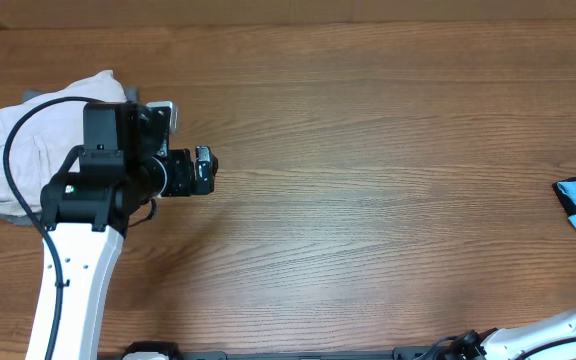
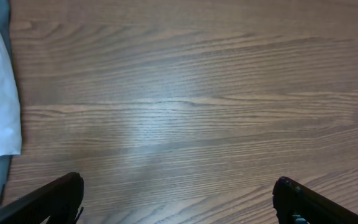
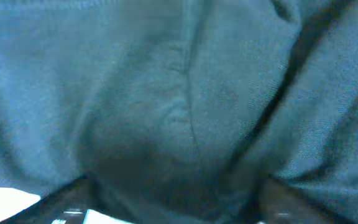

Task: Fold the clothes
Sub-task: 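Reach the right gripper off the right edge and pull in the black T-shirt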

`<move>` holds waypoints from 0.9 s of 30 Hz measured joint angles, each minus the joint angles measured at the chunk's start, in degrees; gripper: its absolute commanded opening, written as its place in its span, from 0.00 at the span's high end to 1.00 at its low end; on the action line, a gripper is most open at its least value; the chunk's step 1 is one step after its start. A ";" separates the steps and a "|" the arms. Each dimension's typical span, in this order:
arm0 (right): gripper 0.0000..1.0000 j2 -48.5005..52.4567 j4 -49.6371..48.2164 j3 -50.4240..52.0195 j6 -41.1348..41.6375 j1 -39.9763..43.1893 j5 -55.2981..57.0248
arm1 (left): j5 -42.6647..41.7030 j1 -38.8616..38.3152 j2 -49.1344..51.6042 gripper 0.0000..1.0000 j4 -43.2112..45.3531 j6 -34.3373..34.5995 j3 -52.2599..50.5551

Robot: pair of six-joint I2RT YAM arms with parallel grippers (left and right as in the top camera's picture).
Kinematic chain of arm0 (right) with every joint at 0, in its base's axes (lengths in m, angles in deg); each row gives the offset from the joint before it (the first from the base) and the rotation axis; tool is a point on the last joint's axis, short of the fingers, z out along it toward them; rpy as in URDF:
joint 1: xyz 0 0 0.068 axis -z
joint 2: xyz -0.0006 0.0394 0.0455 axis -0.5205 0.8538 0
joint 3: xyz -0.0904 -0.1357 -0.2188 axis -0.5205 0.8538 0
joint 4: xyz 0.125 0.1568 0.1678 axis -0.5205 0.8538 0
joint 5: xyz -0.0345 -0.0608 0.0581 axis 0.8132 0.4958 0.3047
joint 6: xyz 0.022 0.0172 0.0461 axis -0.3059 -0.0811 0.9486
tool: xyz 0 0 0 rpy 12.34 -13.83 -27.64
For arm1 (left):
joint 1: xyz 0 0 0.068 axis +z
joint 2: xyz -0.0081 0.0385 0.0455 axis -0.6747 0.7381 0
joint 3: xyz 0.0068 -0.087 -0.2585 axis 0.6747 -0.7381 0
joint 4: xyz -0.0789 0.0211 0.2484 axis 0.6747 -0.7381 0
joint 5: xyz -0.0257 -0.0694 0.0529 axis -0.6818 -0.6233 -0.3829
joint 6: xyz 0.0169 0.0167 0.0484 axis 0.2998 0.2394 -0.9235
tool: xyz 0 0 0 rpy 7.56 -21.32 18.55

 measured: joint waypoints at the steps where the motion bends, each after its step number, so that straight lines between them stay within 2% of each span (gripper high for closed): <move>1: 0.68 0.28 0.26 0.00 0.31 0.00 0.20 | -0.07 0.00 0.28 0.00 -0.02 0.00 0.00; 3: 0.87 0.57 0.42 -0.02 0.39 0.09 0.52 | -0.44 0.00 0.74 0.00 -0.04 0.02 0.00; 5: 0.96 0.57 1.07 -0.35 0.26 0.11 0.55 | -0.63 0.00 0.96 0.00 -0.09 0.02 0.00; 12: 0.96 -0.39 6.73 -5.84 0.44 0.37 -3.74 | -1.16 0.00 1.01 0.00 -0.26 0.02 0.00; 18: 0.96 -8.20 9.03 -9.09 0.46 -2.08 -11.43 | -1.97 0.00 1.01 0.00 -0.59 0.02 0.00; 23: 0.96 -16.28 13.35 -10.19 0.04 -12.70 -16.26 | -2.58 0.00 1.01 0.00 -2.58 0.02 0.00; 27: 0.96 -18.21 17.81 -10.82 -1.03 -23.28 -19.06 | -2.60 0.00 1.01 0.00 -5.27 0.02 0.26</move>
